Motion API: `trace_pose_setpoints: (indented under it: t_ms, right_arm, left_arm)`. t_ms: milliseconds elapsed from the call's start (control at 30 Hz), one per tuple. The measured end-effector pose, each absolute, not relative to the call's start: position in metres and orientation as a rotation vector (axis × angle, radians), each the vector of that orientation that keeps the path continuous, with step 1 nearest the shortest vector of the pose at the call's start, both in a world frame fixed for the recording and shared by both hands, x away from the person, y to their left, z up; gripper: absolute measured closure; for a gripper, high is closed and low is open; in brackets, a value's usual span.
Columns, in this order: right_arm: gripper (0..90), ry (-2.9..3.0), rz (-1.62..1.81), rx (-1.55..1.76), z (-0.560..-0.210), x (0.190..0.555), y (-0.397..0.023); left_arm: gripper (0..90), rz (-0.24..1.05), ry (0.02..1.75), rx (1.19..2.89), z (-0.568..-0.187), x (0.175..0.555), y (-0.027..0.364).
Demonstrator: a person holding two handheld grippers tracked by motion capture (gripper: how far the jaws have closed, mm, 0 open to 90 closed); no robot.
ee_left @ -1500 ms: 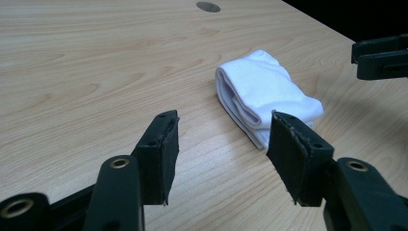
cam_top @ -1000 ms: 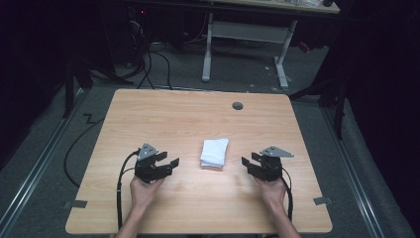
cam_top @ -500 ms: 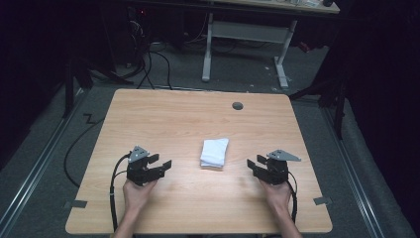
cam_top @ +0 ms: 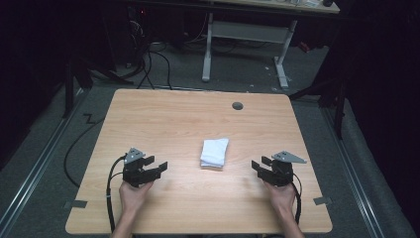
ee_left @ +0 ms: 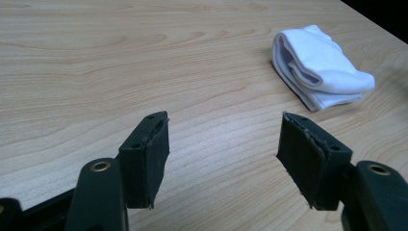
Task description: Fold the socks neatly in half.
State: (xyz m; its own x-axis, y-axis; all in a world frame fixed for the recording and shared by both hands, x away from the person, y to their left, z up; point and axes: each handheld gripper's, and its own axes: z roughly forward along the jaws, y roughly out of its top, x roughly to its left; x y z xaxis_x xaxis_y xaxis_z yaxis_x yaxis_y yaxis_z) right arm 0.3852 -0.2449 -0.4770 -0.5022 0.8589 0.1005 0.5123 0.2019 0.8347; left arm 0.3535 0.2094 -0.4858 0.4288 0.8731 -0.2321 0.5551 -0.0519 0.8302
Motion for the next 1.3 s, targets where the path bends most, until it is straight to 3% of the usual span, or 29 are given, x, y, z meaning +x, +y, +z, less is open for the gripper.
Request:
trace_pose_setpoints:
  t_ms: [1300]
  right_arm:
    - [48.7, 2.085, 1.103, 1.34, -0.495, 0.381, -0.264]
  left_arm:
    - [35.0, 0.486, 1.36, 1.758, -0.504, 0.357, 0.224]
